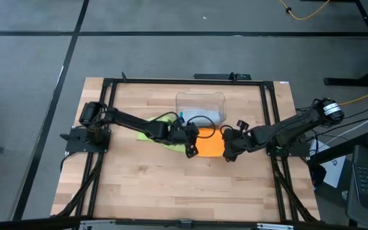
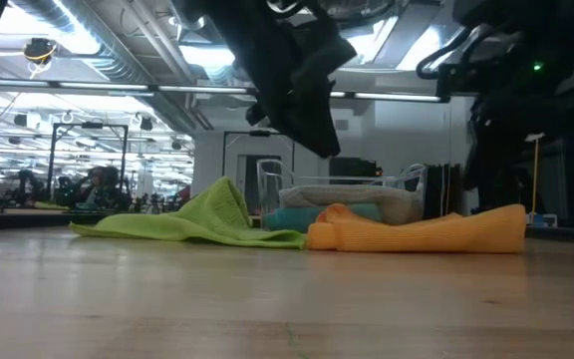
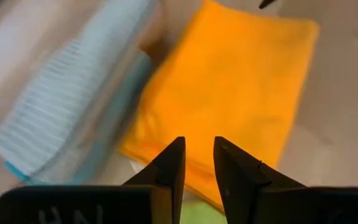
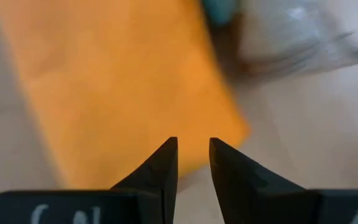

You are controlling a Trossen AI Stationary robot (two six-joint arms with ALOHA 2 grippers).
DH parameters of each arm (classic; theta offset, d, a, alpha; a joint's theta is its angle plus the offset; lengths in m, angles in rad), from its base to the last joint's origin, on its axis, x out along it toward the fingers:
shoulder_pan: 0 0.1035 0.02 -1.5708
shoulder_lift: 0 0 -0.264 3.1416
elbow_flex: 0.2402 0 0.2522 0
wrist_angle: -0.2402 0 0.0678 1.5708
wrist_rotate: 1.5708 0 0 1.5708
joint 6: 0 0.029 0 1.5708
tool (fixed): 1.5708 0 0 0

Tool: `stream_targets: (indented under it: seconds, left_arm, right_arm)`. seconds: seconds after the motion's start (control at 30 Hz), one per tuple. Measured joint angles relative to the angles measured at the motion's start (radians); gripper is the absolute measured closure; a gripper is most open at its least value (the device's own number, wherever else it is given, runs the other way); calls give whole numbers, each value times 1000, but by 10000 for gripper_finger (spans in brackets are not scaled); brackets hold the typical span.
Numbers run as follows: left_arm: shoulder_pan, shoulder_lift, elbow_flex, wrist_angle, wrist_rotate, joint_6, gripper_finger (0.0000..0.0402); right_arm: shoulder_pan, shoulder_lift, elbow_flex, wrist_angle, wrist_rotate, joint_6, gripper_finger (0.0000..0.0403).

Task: Fold microfiber towels
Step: Fold the yellow towel

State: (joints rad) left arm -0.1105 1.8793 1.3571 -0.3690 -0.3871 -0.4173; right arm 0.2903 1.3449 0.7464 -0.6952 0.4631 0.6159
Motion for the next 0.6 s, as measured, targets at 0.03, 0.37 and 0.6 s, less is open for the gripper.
stream_targets:
  seconds: [0.03, 0.37, 0.6]
  left_arm:
    - [-7, 0, 0, -4, 6, 0, 326]
    - [-61, 8, 1, -4, 13, 0, 326]
    - [-87, 15, 0, -1, 17, 9, 326]
  right_arm:
    - [4, 0, 0, 2, -25, 3, 308]
    - [86, 0, 0, 40, -46, 56, 308]
    - [109, 0, 0, 102, -25, 29, 308]
